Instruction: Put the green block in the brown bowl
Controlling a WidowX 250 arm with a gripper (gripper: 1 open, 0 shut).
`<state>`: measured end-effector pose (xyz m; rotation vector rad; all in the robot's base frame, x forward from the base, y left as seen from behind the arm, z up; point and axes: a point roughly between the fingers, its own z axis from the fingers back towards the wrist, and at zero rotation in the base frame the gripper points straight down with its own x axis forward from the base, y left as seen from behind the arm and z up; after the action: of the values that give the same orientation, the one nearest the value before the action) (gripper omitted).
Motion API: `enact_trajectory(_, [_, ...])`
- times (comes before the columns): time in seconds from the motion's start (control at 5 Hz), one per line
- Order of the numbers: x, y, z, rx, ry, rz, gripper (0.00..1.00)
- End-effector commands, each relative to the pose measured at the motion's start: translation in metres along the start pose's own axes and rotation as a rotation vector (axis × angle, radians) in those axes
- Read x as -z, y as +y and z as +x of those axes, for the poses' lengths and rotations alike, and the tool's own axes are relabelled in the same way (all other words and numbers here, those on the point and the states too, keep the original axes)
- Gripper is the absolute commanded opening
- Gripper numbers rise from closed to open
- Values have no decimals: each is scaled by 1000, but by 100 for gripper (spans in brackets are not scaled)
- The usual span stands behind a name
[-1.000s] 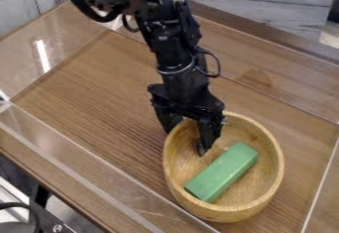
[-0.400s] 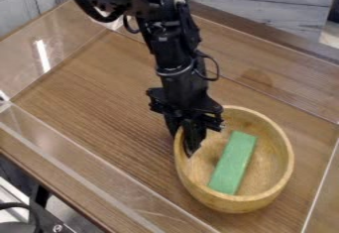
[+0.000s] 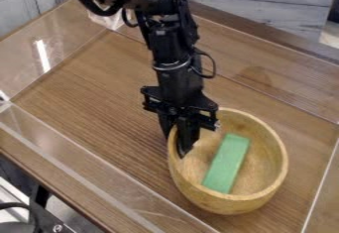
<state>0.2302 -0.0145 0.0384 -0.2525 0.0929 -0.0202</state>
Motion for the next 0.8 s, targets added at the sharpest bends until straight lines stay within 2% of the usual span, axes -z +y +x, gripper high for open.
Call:
enact_trajectory(0.0, [-24,0,10,10,-63,7,0])
enact_trajectory(0.6, [-31,5,9,0,-43,-5,0])
